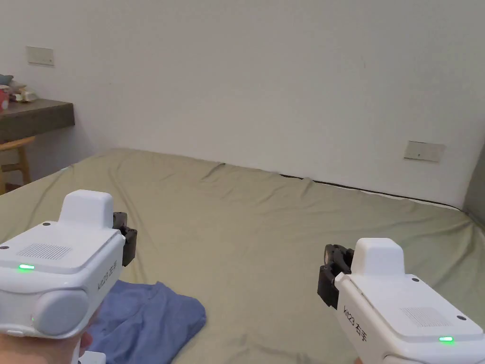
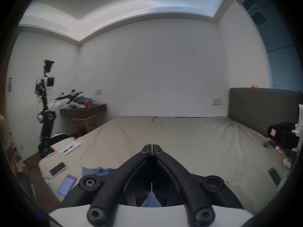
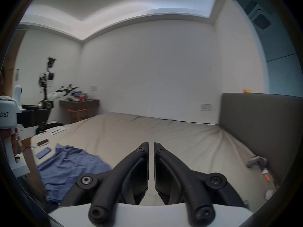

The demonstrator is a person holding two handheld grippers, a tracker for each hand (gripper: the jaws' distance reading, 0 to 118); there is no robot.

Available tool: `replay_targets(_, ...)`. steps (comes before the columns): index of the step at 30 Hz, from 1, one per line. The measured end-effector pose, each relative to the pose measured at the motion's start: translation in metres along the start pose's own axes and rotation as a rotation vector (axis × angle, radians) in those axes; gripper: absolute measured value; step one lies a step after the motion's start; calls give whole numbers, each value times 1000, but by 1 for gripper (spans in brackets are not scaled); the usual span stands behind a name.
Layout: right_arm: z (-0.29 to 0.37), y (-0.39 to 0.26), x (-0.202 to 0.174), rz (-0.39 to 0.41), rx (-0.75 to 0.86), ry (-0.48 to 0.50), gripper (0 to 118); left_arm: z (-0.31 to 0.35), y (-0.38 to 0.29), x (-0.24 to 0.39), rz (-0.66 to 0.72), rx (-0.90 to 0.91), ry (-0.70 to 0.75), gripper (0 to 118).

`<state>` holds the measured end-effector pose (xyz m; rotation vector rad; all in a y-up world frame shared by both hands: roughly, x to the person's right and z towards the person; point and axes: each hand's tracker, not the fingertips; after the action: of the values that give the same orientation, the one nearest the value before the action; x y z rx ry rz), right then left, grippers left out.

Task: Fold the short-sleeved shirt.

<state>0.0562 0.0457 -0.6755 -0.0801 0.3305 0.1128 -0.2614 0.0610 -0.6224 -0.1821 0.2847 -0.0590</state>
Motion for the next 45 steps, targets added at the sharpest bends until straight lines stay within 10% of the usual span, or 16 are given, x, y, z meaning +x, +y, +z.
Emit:
replay_targets(4, -28, -8, -56, -68, -55, 209, 6, 6, -21, -47, -3, -181, 65, 0)
replay_targets(12, -59, -31, -86, 12, -108, 251, 6, -83, -56, -63, 32, -566, -148, 0)
replay_targets(13, -63, -34, -87, 27, -114, 243, 6, -101, -62, -59, -6, -591, -166, 11)
replay_targets(16, -74, -43, -81, 29, -148, 231, 6, -154, -85, -50, -9, -629, -199, 117)
replay_targets(26, -101, -70, -78, -4, -281, 174, 6, -223, -184, -15, 122, -965, -285, 91)
replay_targets(29, -101, -71, -78, -2, -290, 164, 6, -201, -179, -1, -112, -862, -259, 87)
replay_targets(30, -100, -71, -78, -2, -294, 161, 6, -197, -171, -3, -75, -873, -242, 74)
replay_targets(32, -98, -69, -76, -12, -294, 149, 6, -205, -170, -13, -149, -803, -228, 0)
replay_targets(45, -59, -67, -8, -65, -304, 5, 6, -184, -87, 27, -36, -486, -398, 0)
